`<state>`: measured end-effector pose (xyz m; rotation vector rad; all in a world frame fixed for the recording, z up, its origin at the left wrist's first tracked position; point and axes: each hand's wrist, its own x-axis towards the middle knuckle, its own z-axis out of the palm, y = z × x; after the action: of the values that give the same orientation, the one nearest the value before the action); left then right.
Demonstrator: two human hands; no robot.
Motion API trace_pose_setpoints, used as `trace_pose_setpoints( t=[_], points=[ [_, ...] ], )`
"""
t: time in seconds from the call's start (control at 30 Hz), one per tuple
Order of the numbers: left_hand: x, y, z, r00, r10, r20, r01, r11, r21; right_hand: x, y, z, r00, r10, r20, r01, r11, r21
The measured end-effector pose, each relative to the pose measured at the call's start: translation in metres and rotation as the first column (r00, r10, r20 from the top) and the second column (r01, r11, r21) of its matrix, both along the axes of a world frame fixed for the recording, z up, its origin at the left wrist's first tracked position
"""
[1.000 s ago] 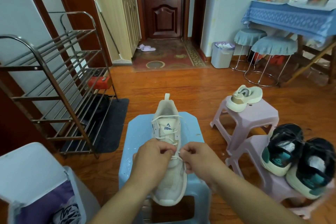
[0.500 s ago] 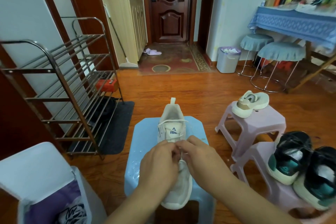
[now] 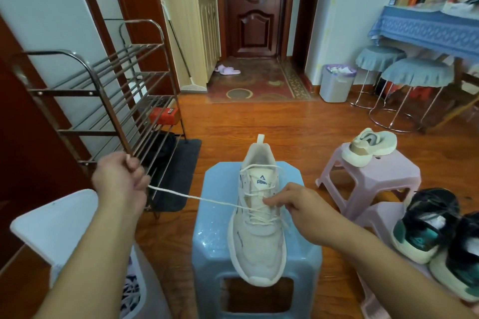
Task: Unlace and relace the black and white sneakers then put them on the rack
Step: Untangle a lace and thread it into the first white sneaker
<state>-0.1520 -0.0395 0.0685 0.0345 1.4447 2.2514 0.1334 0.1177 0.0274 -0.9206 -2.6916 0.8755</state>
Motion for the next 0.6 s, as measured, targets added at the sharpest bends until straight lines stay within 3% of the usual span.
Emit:
trace_pose_setpoints(
  t=[0.03,0.07,0.1,0.17,0.2,0.23,0.4,0.47,0.6],
  points=[
    [0.009,0.007,-0.003,0.951,-0.118,-0.287,0.022,0.949,-0.315,0.0,0.001,0.0,1.0,0.002,0.003,-0.002,1.0,0.0],
    [0.024,0.013,-0.005,0.809,-0.339,-0.481,0.02,0.833,-0.553,0.0,0.001,0.0,1.0,0.003,0.004,-0.003,1.0,-0.001],
    [0.04,0.019,-0.013,0.624,-0.58,-0.523,0.046,0.696,-0.717,-0.001,0.001,0.0,1.0,0.007,0.001,-0.007,1.0,0.001],
    [0.079,0.025,-0.031,0.309,-0.873,-0.378,0.052,0.412,-0.91,-0.001,0.001,0.001,1.0,0.019,0.008,-0.019,1.0,0.017],
    [0.095,0.026,-0.036,0.226,-0.923,-0.311,0.037,0.328,-0.944,-0.001,0.001,0.002,0.999,0.026,0.017,-0.027,0.999,0.033],
    [0.106,0.028,-0.04,0.17,-0.937,-0.304,0.009,0.31,-0.951,-0.001,0.002,0.002,0.999,0.032,0.026,-0.034,0.998,0.049],
    [0.102,0.032,-0.038,0.087,-0.951,-0.297,-0.003,0.298,-0.955,0.001,-0.002,0.003,0.999,0.028,0.046,-0.031,0.996,0.078],
    [0.093,0.031,-0.029,0.085,-0.948,-0.308,-0.106,0.299,-0.949,0.002,-0.002,0.001,0.998,0.024,0.056,-0.03,0.994,0.105],
    [0.048,0.016,-0.011,0.33,-0.803,-0.496,-0.341,0.388,-0.856,0.003,-0.002,-0.001,0.997,0.021,0.071,-0.032,0.986,0.161]
  ],
)
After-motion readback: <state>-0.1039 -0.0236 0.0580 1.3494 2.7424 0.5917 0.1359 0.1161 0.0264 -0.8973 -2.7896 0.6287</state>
